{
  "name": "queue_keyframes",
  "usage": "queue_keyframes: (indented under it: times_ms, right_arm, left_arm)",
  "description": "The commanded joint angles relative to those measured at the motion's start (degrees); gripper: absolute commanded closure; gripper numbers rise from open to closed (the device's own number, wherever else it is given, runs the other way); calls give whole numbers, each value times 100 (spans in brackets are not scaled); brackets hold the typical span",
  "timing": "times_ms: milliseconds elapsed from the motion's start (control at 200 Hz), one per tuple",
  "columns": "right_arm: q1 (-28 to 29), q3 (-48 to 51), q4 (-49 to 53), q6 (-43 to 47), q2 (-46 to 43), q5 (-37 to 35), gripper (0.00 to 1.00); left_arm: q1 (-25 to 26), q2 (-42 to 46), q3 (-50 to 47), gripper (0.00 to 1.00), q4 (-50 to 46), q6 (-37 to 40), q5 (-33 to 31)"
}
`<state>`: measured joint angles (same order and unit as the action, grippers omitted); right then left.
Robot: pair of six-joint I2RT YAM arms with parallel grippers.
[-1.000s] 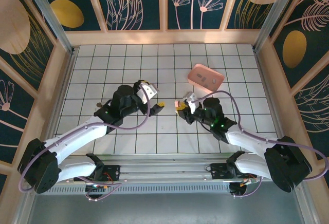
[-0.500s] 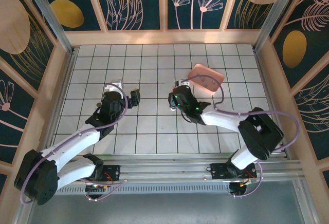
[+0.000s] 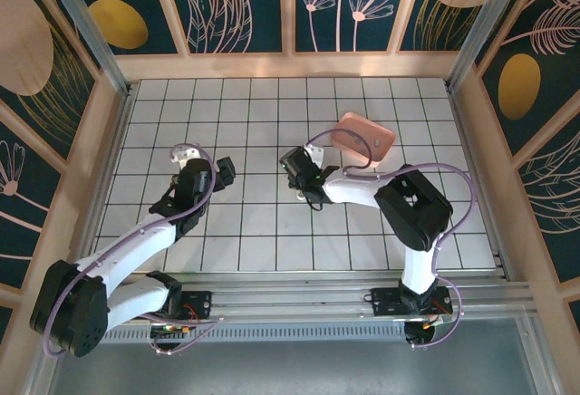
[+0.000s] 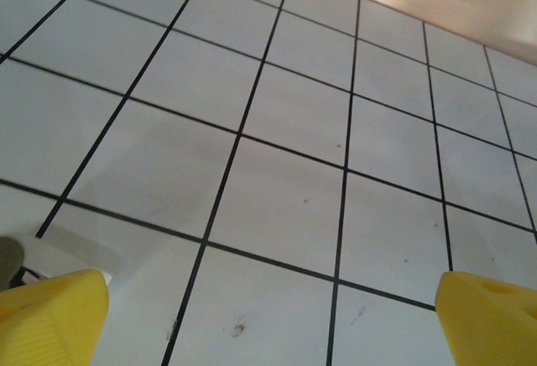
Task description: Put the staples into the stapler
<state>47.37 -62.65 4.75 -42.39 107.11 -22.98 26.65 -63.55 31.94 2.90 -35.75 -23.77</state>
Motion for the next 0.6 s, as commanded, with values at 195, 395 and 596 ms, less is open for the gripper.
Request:
queue_keyframes:
  times_ms: [195, 395, 596]
  right_arm:
    - [70, -388, 350, -238, 319, -360, 71]
    - [166, -407, 229, -121, 188, -327, 58]
    - [244, 24, -123, -54, -490, -426, 53]
  left_arm:
    - [-351, -140, 258, 1, -571, -619, 153]
    - [-587, -38, 288, 1, -967, -630, 387]
    - [-943, 190, 261, 1, -1444, -735, 759]
